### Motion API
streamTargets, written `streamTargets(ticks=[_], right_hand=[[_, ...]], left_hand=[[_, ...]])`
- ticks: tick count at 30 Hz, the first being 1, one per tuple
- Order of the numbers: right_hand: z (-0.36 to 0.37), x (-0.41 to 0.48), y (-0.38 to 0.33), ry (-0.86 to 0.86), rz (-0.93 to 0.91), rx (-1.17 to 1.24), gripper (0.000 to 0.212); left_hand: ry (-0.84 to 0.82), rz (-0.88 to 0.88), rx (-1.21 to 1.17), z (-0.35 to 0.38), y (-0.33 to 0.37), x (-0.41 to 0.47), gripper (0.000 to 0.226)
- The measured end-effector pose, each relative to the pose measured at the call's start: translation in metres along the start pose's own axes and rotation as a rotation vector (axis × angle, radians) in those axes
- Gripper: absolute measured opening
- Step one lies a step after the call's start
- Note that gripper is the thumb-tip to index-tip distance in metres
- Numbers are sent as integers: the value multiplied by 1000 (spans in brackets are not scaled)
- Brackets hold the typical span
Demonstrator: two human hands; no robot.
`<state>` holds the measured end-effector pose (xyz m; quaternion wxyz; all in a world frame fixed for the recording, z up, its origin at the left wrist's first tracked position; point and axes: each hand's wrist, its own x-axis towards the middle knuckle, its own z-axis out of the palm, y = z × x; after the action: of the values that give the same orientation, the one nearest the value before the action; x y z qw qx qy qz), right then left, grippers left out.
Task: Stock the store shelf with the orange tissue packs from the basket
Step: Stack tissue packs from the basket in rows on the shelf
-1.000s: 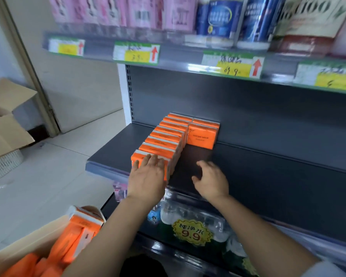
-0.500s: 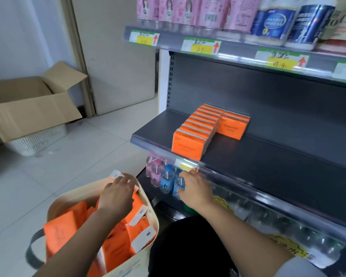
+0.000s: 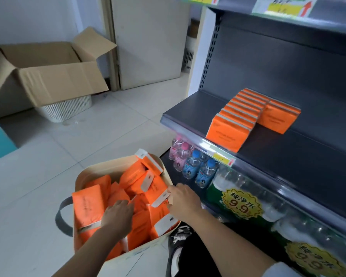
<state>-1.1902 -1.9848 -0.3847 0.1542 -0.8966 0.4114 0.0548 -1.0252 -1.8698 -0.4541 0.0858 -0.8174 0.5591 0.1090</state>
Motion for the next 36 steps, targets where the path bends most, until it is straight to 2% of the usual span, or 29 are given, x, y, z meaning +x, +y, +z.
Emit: streamTargets(ticks=[7, 9, 13, 16, 19, 21, 23, 25, 26, 28, 31, 33, 35, 36], right_hand=[[27, 14, 6, -139, 2, 24, 35], [33, 16, 6, -175, 0, 26, 33], [44, 20, 8, -267, -21, 22, 34], [45, 22, 9, -315, -19, 52, 36], [41, 27, 9, -283, 18, 149, 37], [38, 32, 9, -262, 96, 364, 43], [32, 36, 6, -294, 170, 703, 57], [29, 40, 2, -291, 180, 922, 76], [28, 41, 1, -281, 172, 983, 80], [27, 41, -1, -274, 154, 1043, 74], [20, 38, 1, -238, 168, 1066, 53], [18, 37, 5, -182, 200, 1085, 51], [19, 37, 9, -126, 239, 1071, 52], [19, 36, 10, -114, 250, 1075, 51]], left_hand=[[-153, -28, 15, 48, 3, 11, 45], [-152, -48, 3, 53, 7, 15, 44], [-219, -171, -132, 62, 9, 23, 39], [-294, -221, -335, 64, 6, 33, 47], [-300, -251, -557, 45, -6, 45, 55], [-301, -256, -806, 25, -23, 50, 47], [-320, -194, -1104, 6, -39, 47, 43], [-357, -87, -1294, -12, -49, 42, 53], [-378, -42, -1376, -19, -50, 40, 58], [-419, 29, -1501, -29, -47, 40, 67], [-419, 60, -1567, -35, -43, 39, 79], [-289, 9, -1566, -36, -49, 38, 81], [57, -117, -1377, -34, -62, 38, 62], [243, -223, -1151, -30, -73, 38, 49]])
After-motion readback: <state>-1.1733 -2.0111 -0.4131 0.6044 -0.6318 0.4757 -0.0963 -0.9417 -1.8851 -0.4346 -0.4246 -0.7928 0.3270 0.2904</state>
